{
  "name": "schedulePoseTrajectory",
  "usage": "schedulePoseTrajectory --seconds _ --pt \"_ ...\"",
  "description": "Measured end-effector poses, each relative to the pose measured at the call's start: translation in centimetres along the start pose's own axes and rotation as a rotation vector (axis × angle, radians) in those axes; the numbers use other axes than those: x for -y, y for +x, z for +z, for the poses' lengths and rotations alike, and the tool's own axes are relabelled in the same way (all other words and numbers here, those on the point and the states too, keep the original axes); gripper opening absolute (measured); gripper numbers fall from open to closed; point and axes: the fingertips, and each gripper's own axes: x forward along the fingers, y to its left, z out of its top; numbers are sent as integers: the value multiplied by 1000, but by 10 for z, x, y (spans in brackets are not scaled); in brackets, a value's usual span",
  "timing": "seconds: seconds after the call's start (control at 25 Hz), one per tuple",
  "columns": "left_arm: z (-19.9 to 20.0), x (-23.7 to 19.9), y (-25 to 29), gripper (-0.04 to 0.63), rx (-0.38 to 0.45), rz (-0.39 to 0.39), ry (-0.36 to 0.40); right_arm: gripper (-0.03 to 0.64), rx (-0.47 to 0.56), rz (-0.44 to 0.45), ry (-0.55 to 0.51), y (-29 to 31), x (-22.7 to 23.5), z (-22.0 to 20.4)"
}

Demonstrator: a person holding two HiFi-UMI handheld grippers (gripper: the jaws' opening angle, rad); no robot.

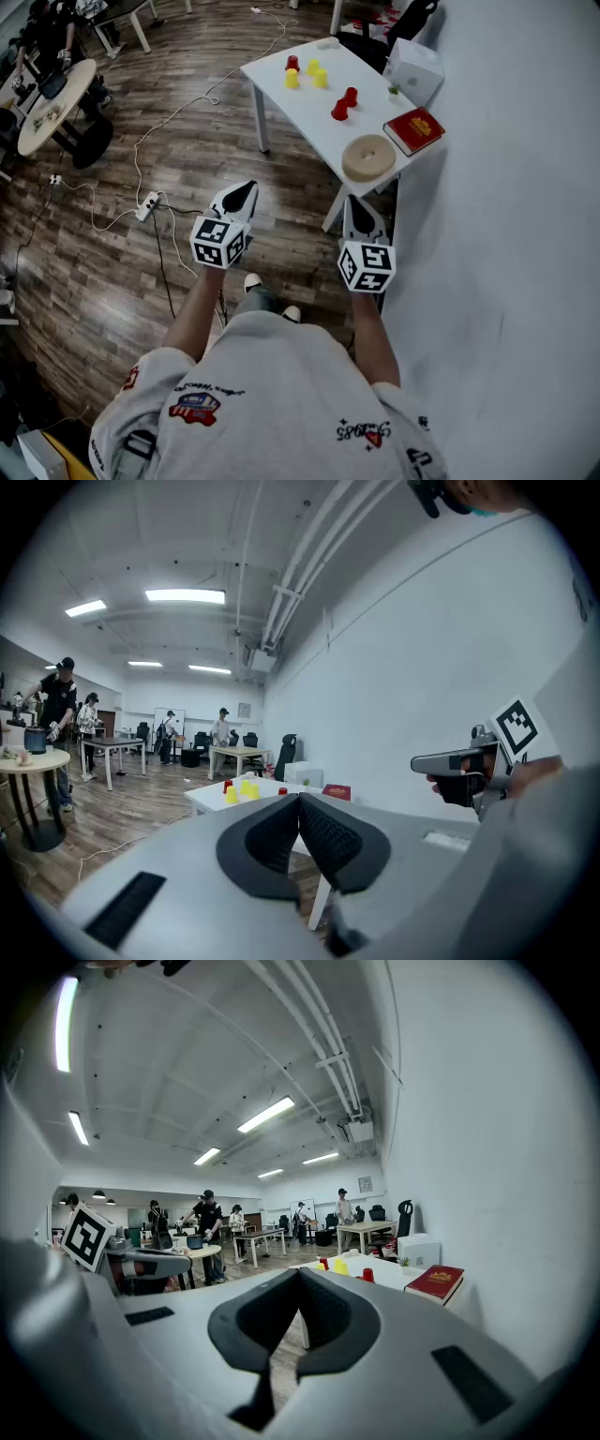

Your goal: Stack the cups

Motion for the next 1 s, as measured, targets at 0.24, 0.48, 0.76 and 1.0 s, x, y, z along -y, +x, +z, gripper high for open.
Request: schedulePoseTrajectory --seconds 0.24,0.48,0.76,1.0 --pt "-1 -5 2 6 0 -2 -1 -8 38 9 21 6 0 4" --pt "-4 -9 2 6 3 -5 -4 2 35 16 17 10 -4 1" --pt "-12 -12 -4 6 -6 -4 -18 2 23 23 18 12 -12 -6" --pt "-14 -11 -6 6 -12 -5 -34 2 18 31 21 12 -14 -6"
